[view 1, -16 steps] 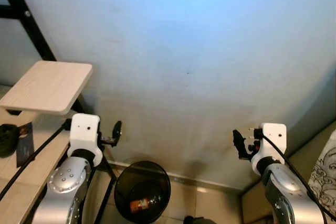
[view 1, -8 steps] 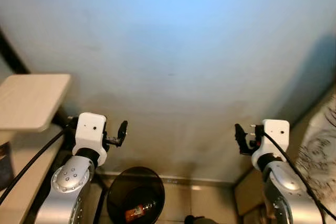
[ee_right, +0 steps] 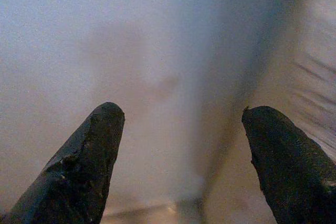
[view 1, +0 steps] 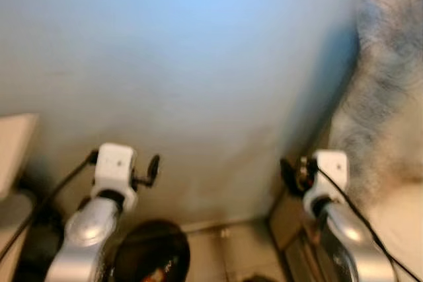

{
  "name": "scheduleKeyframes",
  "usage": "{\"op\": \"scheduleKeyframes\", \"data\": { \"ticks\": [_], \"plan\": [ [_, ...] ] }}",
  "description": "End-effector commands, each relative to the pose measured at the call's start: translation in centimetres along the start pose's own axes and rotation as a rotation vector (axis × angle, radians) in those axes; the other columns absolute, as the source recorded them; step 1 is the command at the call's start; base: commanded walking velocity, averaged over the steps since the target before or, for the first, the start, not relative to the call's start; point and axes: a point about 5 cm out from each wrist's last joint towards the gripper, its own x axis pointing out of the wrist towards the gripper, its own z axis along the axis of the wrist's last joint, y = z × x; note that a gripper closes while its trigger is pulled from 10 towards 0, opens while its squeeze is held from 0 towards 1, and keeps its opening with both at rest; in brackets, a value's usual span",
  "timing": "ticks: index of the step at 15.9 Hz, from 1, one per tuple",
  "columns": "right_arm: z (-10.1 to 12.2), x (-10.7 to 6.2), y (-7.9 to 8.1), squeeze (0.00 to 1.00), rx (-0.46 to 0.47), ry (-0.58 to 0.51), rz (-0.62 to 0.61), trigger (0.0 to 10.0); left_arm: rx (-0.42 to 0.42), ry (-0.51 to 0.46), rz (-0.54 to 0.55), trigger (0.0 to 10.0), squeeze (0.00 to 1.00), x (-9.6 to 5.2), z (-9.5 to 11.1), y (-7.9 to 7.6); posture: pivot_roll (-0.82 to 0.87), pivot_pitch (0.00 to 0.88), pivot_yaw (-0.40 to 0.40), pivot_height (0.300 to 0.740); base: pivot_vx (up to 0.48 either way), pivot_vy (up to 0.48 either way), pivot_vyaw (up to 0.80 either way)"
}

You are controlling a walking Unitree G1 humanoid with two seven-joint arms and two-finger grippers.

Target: Clean up the room

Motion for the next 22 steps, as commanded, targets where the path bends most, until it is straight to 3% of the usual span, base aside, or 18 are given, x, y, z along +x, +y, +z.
{"op": "scheduleKeyframes", "data": {
  "ticks": [1,14,22],
  "plan": [
    [0.4,0.1,0.0,0.0,-0.002,-0.005,-0.008,10.0,0.015,0.01,0.016,10.0,0.0,-0.3,-0.2,0.5,0.06,0.0,0.029,0.74,0.0,0.0,-0.8],
    [0.0,-0.8,-1.4,0.0,0.017,0.022,-0.118,10.0,0.007,-0.009,-0.014,10.0,0.0,-0.4,-0.2,-0.4,0.05,0.0,0.016,0.74,0.0,0.0,-0.8],
    [1.9,0.1,-1.2,0.0,0.013,-0.051,-0.128,10.0,0.013,-0.07,0.002,10.0,0.0,0.4,1.0,0.4,0.05,0.0,0.017,0.74,0.0,0.0,-0.8]
  ]
}}
